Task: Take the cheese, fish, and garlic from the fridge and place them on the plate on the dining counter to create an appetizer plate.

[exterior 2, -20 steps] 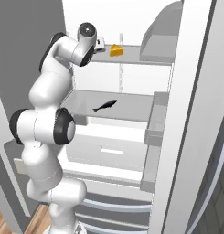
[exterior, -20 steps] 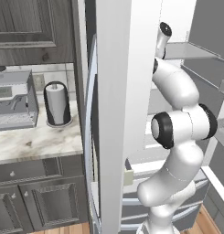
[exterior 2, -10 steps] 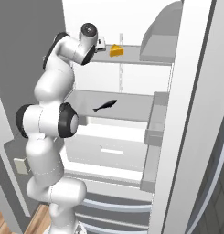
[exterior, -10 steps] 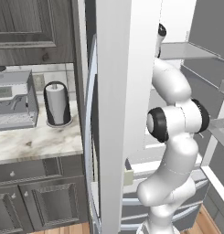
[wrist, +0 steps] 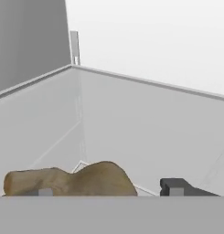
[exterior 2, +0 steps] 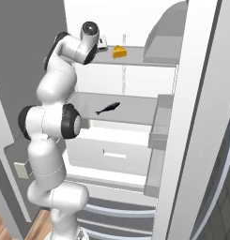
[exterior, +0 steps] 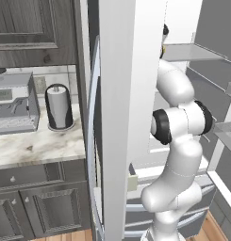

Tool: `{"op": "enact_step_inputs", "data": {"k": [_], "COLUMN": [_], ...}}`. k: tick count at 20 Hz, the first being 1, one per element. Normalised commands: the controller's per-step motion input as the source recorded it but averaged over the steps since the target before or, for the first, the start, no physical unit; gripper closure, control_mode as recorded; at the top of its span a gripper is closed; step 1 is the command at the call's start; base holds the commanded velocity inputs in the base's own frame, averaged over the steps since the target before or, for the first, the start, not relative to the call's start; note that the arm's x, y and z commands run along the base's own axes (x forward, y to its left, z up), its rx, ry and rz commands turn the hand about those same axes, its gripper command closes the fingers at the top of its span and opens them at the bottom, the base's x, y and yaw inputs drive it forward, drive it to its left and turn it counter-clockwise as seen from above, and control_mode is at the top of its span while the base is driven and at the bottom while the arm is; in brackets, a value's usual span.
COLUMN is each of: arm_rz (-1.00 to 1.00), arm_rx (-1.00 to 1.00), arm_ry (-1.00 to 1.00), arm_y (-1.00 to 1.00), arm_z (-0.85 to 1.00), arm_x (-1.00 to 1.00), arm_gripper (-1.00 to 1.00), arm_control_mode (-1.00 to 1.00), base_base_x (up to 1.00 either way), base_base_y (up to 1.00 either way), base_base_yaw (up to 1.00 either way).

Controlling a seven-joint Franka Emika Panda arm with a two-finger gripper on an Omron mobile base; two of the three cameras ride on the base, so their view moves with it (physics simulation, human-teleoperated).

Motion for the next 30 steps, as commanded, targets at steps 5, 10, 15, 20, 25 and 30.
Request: {"op": "enact_step_inputs", "data": {"k": [5,10,15,20,25,30], "arm_rz": [0.00,0.00,0.00,0.00,0.00,0.00], "arm_rx": [-0.04,0.00,0.00,0.00,-0.01,0.00], "arm_ry": [0.00,0.00,0.00,0.00,-0.04,-0.08], "arm_y": [0.16,0.00,-0.07,-0.21,-0.04,-0.11], "arm_z": [-0.18,0.00,0.00,0.00,-0.08,-0.02], "arm_x": [0.02,0.00,-0.41,-0.90,-1.00,-1.00], "arm_gripper": [1.00,1.00,1.00,1.00,1.00,1.00], "arm_control_mode": [-1.00,-1.00,-1.00,-1.00,-1.00,-1.00], "base_base_x": [0.00,0.00,0.00,0.00,0.00,0.00], "base_base_y": [0.00,0.00,0.00,0.00,0.00,0.00], "base_base_yaw": [0.00,0.00,0.00,0.00,0.00,0.00]}}
